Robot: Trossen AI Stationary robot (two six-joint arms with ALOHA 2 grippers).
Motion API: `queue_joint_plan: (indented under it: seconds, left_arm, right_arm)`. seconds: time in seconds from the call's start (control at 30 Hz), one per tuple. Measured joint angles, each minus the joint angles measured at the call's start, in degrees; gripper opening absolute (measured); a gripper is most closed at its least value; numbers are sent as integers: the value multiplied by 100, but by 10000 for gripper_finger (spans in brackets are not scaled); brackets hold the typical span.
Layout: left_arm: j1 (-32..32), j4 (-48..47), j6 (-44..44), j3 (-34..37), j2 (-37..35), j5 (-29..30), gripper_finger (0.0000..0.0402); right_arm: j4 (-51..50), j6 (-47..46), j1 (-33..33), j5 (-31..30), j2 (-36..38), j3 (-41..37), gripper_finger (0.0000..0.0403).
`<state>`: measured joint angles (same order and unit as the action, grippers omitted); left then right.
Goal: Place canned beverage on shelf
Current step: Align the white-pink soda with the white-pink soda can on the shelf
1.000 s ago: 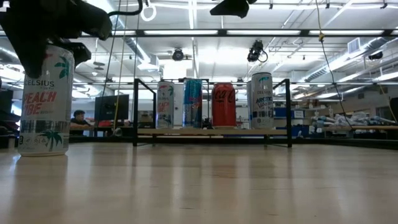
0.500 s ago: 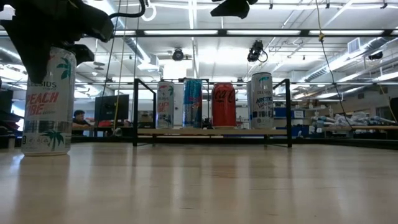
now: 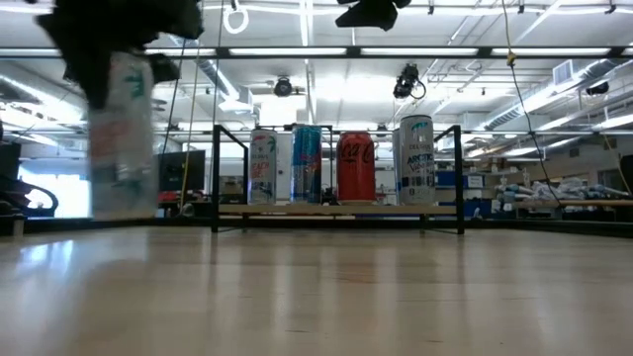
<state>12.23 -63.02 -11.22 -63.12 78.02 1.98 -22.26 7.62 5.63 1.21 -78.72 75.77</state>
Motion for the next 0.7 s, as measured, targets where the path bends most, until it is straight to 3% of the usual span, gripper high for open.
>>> queue_joint_plan:
  seconds: [0.33, 0.7]
  left_arm:
    - [-1284, -162, 1499, -1199, 0, 565, 264]
    - [-2909, -164, 2839, -2462, 0, 602, 265]
  right_arm:
    - [-164, 0, 0, 0, 0, 0, 315]
    - [-184, -20, 0, 37, 0, 0, 315]
